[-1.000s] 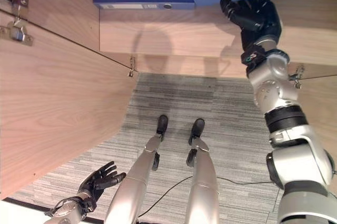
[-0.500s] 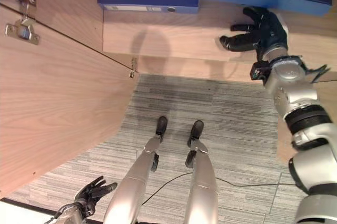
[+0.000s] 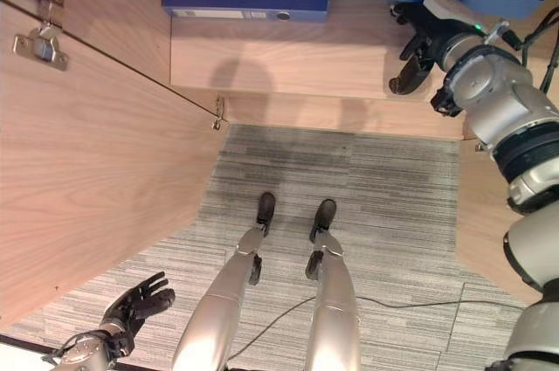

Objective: Put the empty folder in the office cabinet

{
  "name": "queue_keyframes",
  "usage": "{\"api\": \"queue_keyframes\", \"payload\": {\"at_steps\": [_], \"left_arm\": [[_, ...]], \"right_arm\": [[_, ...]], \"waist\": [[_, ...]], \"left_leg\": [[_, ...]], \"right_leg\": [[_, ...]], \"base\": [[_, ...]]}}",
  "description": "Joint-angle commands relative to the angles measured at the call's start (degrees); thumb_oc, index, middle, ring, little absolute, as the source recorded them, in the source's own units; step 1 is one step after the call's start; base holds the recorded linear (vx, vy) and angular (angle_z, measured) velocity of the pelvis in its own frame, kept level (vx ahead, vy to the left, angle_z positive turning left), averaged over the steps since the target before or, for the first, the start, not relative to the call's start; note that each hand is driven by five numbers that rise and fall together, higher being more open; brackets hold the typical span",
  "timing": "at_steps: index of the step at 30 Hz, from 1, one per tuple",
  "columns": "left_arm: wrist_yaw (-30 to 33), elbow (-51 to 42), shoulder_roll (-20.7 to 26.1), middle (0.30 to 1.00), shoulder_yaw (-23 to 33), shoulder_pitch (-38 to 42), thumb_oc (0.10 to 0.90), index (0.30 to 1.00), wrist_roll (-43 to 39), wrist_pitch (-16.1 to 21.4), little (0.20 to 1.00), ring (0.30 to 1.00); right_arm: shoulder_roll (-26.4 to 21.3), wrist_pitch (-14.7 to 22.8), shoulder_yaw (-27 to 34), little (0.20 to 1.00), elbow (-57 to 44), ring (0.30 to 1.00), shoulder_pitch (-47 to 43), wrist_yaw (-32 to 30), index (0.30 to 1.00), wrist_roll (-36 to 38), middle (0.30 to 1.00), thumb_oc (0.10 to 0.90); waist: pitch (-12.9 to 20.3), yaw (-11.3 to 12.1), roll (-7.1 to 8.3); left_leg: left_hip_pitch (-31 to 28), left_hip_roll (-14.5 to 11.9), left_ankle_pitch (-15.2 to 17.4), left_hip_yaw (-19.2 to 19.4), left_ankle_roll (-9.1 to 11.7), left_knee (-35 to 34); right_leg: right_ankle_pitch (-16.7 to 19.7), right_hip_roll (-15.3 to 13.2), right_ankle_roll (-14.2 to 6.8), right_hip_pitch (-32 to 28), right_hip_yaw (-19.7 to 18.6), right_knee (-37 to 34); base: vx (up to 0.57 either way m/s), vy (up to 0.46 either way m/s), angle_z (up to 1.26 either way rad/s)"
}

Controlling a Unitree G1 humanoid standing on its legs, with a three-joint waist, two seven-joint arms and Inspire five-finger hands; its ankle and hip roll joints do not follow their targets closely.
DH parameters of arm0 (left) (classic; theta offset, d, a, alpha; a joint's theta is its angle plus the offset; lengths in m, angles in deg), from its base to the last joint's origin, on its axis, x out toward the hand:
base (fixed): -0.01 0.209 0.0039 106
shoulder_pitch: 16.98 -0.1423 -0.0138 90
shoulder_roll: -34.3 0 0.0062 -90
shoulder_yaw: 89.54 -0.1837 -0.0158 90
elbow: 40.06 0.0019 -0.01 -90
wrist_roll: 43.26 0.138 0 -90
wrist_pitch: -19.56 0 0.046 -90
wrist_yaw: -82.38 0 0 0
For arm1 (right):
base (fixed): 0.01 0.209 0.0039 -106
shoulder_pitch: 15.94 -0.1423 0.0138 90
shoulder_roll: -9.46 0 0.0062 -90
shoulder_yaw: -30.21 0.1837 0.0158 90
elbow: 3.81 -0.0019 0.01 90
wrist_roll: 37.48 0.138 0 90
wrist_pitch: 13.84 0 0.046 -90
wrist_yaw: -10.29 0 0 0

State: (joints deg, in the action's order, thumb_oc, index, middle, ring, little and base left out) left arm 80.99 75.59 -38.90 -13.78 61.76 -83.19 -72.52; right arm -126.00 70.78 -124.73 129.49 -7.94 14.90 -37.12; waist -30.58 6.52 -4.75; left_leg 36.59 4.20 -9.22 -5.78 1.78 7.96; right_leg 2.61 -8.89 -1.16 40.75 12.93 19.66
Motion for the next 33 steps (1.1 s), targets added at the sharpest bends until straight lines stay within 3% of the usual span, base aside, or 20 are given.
{"api": "queue_keyframes", "payload": {"at_steps": [1,7,10,12,15,16,17,24,28,33], "left_arm": [[-1.11,-1.95,1.90,0.900,0.71,-8.21,0.800,0.900,1.86,0.44,0.900,0.900],[-1.04,0.88,-0.10,0.900,-0.03,-4.18,0.800,0.900,3.01,-0.23,0.900,0.900],[-0.53,3.60,-2.15,0.900,-0.75,-2.61,0.800,0.900,2.67,0.04,0.900,0.900],[-0.14,4.97,-3.55,0.900,-1.12,-1.82,0.800,0.900,3.04,0.13,0.900,0.900],[-0.01,5.39,-4.25,0.900,-1.04,-2.27,0.800,0.900,3.44,0.09,0.900,0.900],[-1.48,12.17,-4.94,0.900,0.42,-3.67,0.800,0.900,6.25,0.81,0.900,0.900],[-0.37,12.55,-6.03,0.900,0.55,-2.38,0.800,0.900,5.64,-1.40,0.900,0.900],[0.44,13.47,-7.55,0.900,0.92,3.04,0.800,0.900,4.28,-0.03,0.900,0.900],[1.61,14.62,-9.43,0.900,0.42,5.41,0.800,0.900,4.33,0.25,0.900,0.900],[2.57,17.11,-11.43,0.900,0.07,7.13,0.800,0.900,5.32,-0.31,0.900,0.900]], "right_arm": [[-1.88,-3.34,-8.42,0.900,-0.01,0.900,5.69,8.89,0.900,-11.45,0.900,0.800],[0.70,-3.33,-8.74,0.900,-6.17,0.900,11.14,15.05,0.900,-14.97,0.900,0.800],[4.04,-3.53,-8.06,0.900,-1.60,0.900,12.68,14.97,0.900,-17.04,0.900,0.800],[6.09,-3.97,-6.22,0.900,2.69,0.900,13.31,14.13,0.900,-18.05,0.900,0.800],[6.56,-4.08,-5.61,0.900,3.87,0.900,13.71,14.29,0.900,-18.67,0.900,0.800],[6.96,-3.25,-3.73,0.900,6.52,0.900,15.86,12.66,0.900,-18.32,0.900,0.800],[7.43,-3.54,-3.21,0.900,5.75,0.900,15.90,13.75,0.900,-19.21,0.900,0.800],[5.10,-3.04,-3.63,0.900,-7.06,0.900,19.66,16.84,0.900,-18.97,0.900,0.800],[6.22,-1.80,-6.12,0.900,-11.68,0.900,20.44,17.41,0.900,-25.63,0.900,0.800],[8.04,-1.69,-4.75,0.900,-16.42,0.900,26.50,19.94,0.900,-30.10,0.900,0.800]], "waist": [[0.80,0.85,-0.68],[0.81,1.08,-0.85],[0.81,1.58,-1.11],[0.79,1.98,-1.33],[0.80,2.32,-1.52],[0.79,2.55,-1.65],[0.79,2.80,-1.53],[0.79,1.77,-0.85],[0.79,1.33,-0.22],[0.79,0.66,0.91]], "left_leg": [[0.48,-0.40,8.47,3.07,1.72,3.08],[-0.10,-0.47,8.02,3.41,1.62,2.06],[-0.44,-0.37,7.79,3.36,1.51,1.58],[0.73,0.02,5.95,3.65,1.14,1.16],[-0.43,-0.16,7.16,3.60,1.30,0.73],[-0.42,-0.19,6.96,3.57,1.31,0.67],[-0.29,-0.09,6.90,3.67,1.25,0.71],[0.80,-0.13,5.58,4.31,1.06,0.45],[0.50,-0.23,5.91,4.49,1.13,0.54],[-0.66,-0.13,7.05,4.96,1.07,1.70]], "right_leg": [[-3.87,1.03,-3.88,-4.05,0.29,-5.25],[-3.37,1.02,-4.02,-4.61,0.14,-6.46],[-3.13,1.07,-4.08,-4.90,0.01,-7.10],[-1.34,0.90,-3.83,-3.94,0.22,-7.95],[-2.53,1.13,-4.19,-4.66,-0.20,-7.82],[-2.57,1.12,-4.10,-4.64,-0.12,-7.72],[-2.59,1.12,-4.15,-4.60,-0.10,-7.79],[-1.16,0.86,-3.78,-3.67,0.03,-8.39],[-1.33,0.90,-3.80,-4.21,-0.05,-8.59],[-1.62,0.85,-3.73,-5.56,-0.34,-8.07]], "base": [[0.00,0.000,0.00],[-0.01,-0.001,-0.02],[-0.04,0.016,-0.06],[-0.06,0.021,-0.05],[0.04,-0.008,-0.02],[-0.01,-0.005,0.04],[0.00,0.000,0.00],[-0.02,0.019,0.01],[0.00,0.001,-0.03],[0.01,0.003,-0.04]]}}
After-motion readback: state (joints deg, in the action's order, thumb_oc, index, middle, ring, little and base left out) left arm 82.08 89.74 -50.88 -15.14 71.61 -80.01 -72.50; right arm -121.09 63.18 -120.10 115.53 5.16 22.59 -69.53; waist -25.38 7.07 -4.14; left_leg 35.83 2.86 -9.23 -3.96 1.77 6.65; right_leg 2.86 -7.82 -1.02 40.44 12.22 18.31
